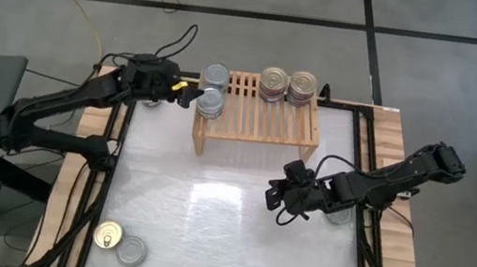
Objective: Stack canned seafood by type on shelf
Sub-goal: Adjust the green tuna cans
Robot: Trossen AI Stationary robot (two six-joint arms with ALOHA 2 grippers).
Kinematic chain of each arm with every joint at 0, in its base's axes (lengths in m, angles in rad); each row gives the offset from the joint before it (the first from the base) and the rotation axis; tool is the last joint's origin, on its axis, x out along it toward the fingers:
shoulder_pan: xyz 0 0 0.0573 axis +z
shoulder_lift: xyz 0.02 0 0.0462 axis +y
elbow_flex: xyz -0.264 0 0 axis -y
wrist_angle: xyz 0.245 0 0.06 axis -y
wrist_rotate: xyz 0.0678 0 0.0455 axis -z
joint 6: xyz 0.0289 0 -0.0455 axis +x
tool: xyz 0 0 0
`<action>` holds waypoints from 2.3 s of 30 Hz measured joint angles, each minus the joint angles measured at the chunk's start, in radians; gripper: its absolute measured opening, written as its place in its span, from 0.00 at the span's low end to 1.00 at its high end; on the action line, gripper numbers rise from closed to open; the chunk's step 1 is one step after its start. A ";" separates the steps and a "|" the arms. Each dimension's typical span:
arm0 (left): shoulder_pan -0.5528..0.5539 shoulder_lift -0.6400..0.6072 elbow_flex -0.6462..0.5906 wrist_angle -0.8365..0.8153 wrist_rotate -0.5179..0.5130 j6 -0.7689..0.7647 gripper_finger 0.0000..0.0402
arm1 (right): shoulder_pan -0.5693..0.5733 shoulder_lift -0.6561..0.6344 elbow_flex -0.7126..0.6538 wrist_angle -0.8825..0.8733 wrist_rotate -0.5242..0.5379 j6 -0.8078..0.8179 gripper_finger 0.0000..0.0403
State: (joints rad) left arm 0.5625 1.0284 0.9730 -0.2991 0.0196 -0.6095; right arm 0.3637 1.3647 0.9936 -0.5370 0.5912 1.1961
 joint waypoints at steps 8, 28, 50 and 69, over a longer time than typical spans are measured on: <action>0.000 -0.016 0.000 -0.125 0.000 0.038 0.56 | 0.008 0.000 0.000 -0.024 -0.011 0.000 0.07; -0.313 -0.015 0.000 -0.414 -0.351 -0.131 0.56 | 0.238 0.000 -0.360 0.422 -0.147 0.302 0.06; -1.060 -0.010 -0.315 -0.220 -0.753 -0.930 0.56 | 0.194 -0.207 -0.818 1.041 -0.285 0.182 0.06; -1.151 0.104 -0.323 -0.206 -0.761 -1.060 0.56 | 0.071 -0.468 -0.862 0.895 -0.280 0.131 0.06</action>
State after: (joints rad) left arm -0.5888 1.1320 0.6502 -0.5051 -0.7410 -1.6691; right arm 0.4348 0.8964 0.1318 0.3580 0.3107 1.3271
